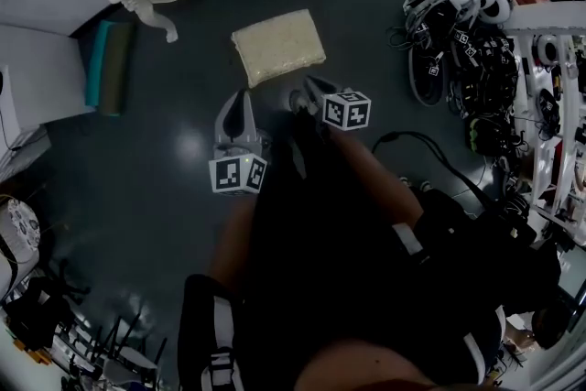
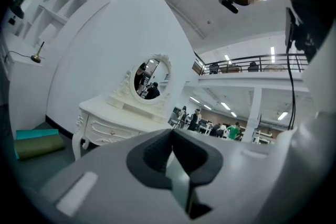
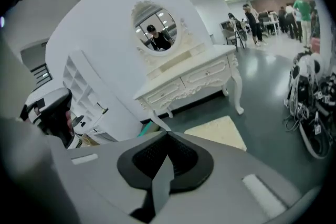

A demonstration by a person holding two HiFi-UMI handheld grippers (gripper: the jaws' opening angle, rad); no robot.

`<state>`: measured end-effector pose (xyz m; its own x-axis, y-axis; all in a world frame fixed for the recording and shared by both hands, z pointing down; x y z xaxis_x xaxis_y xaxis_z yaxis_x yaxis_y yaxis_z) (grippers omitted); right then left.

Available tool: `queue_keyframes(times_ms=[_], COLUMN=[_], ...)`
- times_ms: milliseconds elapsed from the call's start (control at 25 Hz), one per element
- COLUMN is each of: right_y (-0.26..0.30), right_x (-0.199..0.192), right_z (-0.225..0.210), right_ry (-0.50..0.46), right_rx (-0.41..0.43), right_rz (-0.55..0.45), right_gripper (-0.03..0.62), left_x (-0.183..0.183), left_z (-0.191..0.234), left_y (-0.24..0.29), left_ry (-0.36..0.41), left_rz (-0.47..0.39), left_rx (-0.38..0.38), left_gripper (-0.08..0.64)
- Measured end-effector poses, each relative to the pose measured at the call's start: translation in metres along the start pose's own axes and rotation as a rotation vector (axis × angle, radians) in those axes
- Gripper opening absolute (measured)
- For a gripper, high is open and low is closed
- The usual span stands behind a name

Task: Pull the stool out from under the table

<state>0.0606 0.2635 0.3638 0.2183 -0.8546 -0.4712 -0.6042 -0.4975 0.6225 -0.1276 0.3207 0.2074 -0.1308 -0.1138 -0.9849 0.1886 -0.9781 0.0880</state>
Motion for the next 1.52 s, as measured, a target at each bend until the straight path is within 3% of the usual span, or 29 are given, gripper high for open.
queue_keyframes(times_ms=[440, 720, 880, 1520], right_y=[-0.077, -0.115, -0.134, -0.157], right_x=[0.074, 0.107, 0.105, 0.112], right_z=[0.048, 0.059, 0.052, 0.054], right_ry=[-0.250, -0.285, -0.332, -0.359], right_rx=[0.004, 0.072, 0.091, 0.129], right_rz=[-0.191, -0.258, -0.262, -0.305], right_gripper=[-0.002, -0.002, -0.002, -0.003], left_x=[0.029, 0.034, 0.029, 0.038], left_z=[-0.033, -0.063, -0.079, -0.096], left_y=[-0.006, 0.005, 0.004, 0.007], left_ry=[0.055, 0.072, 0.095, 0.142], left_rz=[-0.015, -0.013, -0.009, -0.014], left_rx=[0.091, 0.101, 0.096, 0.051], left_gripper=[0.009, 0.009, 0.009, 0.009])
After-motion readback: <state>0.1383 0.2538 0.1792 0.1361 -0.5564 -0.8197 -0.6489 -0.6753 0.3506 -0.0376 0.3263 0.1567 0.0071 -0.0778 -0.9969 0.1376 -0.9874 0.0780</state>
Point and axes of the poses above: the fingertips, and each gripper's own axes: y forward along the fingers, z to its left, x out of its top, the point moved 3 cm from there along -y, backward along the fingers, and after that the axes turned 15 degrees about y, right-handed, at the moved point
